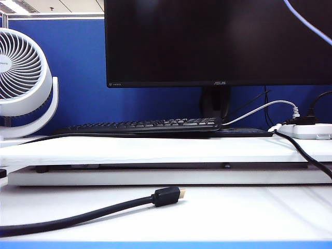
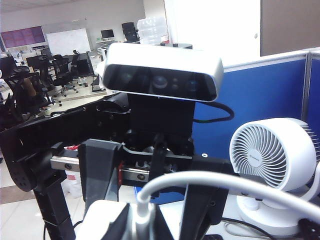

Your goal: Pick up the Type-C charging cable and the charging base, insert one end of the Type-C charger into the corresponding slot on the base, and finally place the plugged-in charger back on the table.

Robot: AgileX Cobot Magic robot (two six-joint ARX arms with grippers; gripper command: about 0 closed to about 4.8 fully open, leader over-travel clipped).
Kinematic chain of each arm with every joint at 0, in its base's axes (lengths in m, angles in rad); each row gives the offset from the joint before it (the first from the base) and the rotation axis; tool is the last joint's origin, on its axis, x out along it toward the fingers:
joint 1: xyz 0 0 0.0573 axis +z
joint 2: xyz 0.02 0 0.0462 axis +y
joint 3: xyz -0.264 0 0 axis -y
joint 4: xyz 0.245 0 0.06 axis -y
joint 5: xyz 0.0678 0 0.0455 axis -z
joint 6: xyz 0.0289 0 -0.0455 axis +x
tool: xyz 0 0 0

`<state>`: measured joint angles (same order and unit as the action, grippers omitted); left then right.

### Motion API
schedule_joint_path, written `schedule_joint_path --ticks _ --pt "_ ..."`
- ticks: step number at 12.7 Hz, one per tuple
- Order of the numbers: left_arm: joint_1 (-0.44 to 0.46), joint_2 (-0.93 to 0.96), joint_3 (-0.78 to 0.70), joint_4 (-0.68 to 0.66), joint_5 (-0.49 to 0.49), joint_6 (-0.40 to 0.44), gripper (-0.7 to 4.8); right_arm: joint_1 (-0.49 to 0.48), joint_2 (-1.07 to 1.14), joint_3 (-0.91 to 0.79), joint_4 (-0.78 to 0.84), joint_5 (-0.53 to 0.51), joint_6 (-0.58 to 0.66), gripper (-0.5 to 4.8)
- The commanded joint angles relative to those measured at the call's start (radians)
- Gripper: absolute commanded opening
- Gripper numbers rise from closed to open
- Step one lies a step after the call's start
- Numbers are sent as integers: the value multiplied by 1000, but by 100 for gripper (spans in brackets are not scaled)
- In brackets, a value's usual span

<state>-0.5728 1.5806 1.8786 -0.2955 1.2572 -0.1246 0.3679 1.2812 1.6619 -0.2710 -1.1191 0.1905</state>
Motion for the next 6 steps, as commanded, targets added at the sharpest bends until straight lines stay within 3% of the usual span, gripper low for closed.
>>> schedule_joint_path --ticks 1,3,5,6 --pt "-1 -11 15 84 -41 14 -6 -25 -14 -10 -37 -21 18 132" --pt "0 -11 15 67 -41 24 -6 -88 -28 -10 -35 -20 49 222" --pt "0 -10 15 61 -51 40 -6 -123 -44 -10 -35 -16 49 222" --pt "1 -10 14 -14 -135 76 -6 -146 -53 -10 -37 -10 49 222"
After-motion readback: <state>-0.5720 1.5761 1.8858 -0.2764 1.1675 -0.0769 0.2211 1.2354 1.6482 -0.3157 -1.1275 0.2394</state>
